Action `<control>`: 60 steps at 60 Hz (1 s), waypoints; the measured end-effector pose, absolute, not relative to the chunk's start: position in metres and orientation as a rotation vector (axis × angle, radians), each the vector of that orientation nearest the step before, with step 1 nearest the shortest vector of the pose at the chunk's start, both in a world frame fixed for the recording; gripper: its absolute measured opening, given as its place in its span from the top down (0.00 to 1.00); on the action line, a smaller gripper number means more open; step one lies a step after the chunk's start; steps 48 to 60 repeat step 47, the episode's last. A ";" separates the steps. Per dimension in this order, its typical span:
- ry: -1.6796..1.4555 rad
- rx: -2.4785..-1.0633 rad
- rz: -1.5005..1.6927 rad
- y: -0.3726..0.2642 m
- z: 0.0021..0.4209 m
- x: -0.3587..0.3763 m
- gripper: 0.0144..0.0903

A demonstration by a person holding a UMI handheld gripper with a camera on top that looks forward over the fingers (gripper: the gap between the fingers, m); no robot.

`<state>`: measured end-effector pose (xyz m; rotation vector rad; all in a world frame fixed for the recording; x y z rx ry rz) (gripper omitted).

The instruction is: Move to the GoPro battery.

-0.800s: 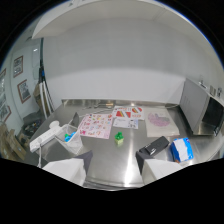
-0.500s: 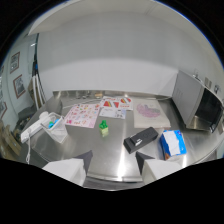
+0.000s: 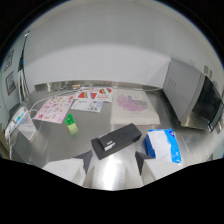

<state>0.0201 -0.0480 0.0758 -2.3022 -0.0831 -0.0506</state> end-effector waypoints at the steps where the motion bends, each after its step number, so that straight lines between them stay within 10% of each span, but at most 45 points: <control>1: -0.084 -2.303 -0.052 -0.044 0.074 0.021 0.08; 60: -0.107 -2.349 -0.002 0.037 0.031 0.011 0.08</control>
